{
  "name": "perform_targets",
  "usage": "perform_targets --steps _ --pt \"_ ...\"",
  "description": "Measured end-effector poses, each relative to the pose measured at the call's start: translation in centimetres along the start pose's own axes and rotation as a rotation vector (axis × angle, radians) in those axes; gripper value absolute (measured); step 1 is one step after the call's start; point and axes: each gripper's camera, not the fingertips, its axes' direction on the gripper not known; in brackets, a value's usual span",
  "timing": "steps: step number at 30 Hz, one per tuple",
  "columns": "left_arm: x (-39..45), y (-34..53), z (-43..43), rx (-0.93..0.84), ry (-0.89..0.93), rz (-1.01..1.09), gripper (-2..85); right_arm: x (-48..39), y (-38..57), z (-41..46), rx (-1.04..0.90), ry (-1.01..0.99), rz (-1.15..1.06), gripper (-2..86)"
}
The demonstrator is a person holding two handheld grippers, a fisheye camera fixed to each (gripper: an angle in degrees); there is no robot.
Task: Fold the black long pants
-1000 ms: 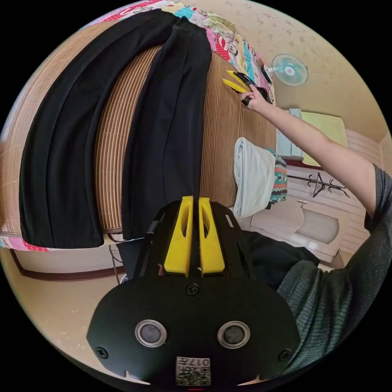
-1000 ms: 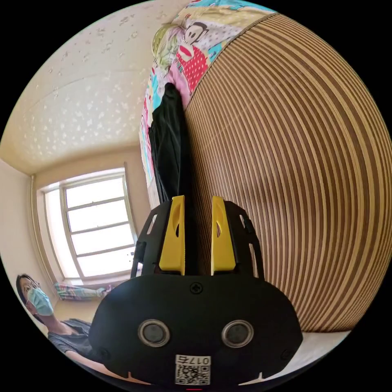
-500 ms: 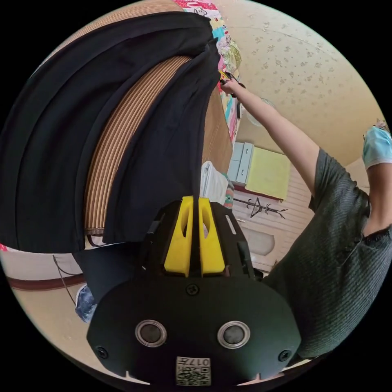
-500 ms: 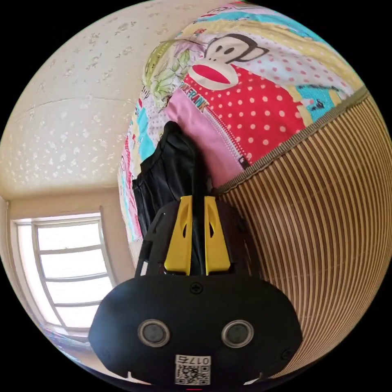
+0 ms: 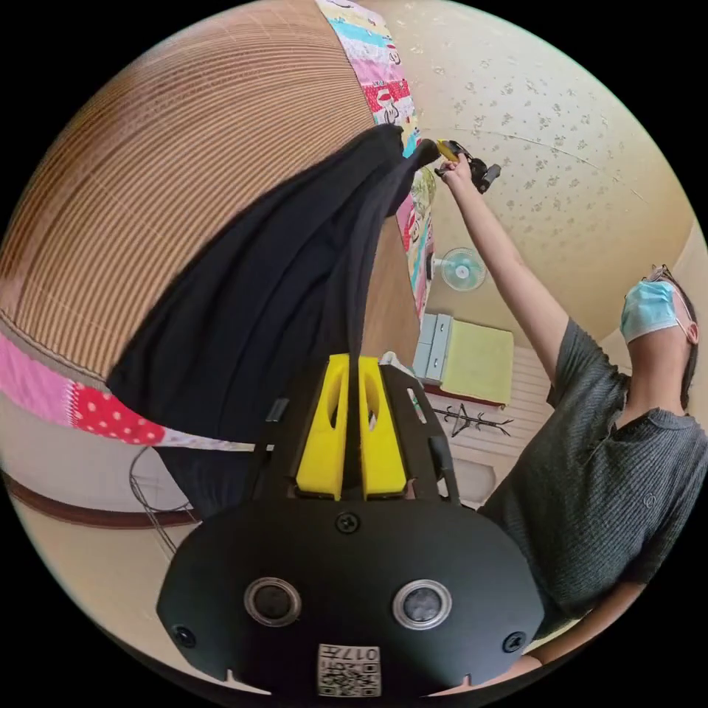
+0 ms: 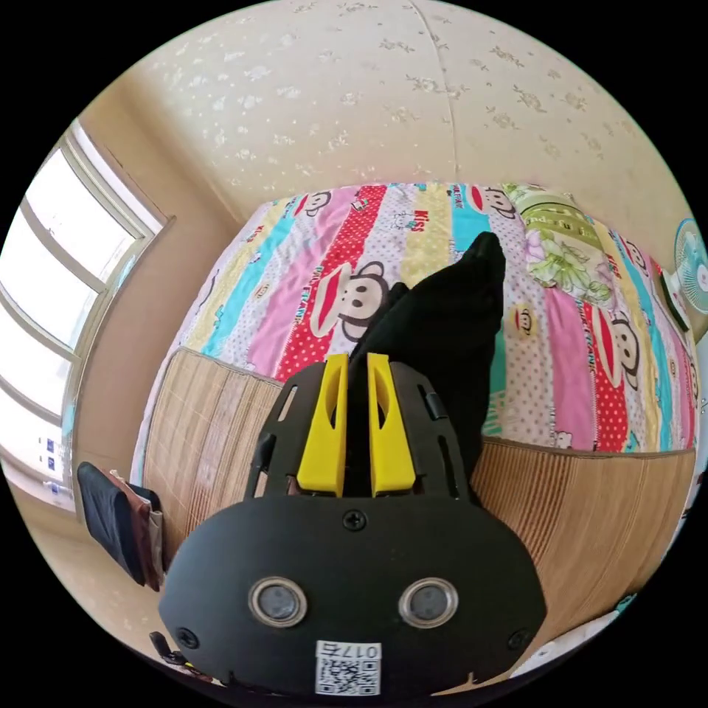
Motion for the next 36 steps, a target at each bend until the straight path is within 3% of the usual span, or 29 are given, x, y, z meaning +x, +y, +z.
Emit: perform_targets --steps 5,9,13,18,20,22,25,28,31,36 --pt "-3.5 -3.5 1.0 -0.134 -0.161 -0.003 -0.1 -1.3 7.8 0.4 -0.091 -0.078 -0.103 8.6" --pt "-3.2 -5.0 2.5 -0.241 -0.241 0.072 -0.1 1.0 23.5 -1.8 -0.38 -0.209 -0.228 8.5" --pt "-1.9 -5.8 2.7 -0.299 -0.289 0.103 -0.1 3.4 41.8 -4.3 -0.719 -0.3 -0.006 10.0" --pt "-0.1 -7.5 4.4 -0.421 -0.418 0.103 0.0 0.5 53.3 -8.7 -0.76 -0.442 0.328 9.8" --pt "0.6 -8.1 5.0 -0.469 -0.469 0.105 0.0 -1.8 54.7 -9.0 -0.777 -0.423 0.362 8.6" --pt "1.3 -8.6 5.4 -0.51 -0.529 0.101 0.1 -2.4 55.5 -9.6 -0.748 -0.32 0.538 5.5" --pt "3.1 -9.0 5.7 -0.553 -0.553 0.128 0.3 -2.5 55.2 -10.2 -0.716 -0.333 0.694 3.8" --pt "5.4 -8.6 4.9 -0.596 -0.52 0.209 0.3 -4.3 52.5 -12.8 -0.735 -0.342 0.642 3.0" --pt "6.9 -8.2 1.4 -0.529 -0.452 0.266 0.3 -6.2 49.7 -16.7 -0.73 -0.374 0.601 2.8" --pt "2.5 -9.1 -1.5 -0.429 -0.416 0.133 0.6 -8.3 47.8 -18.5 -0.702 -0.374 0.394 2.8"
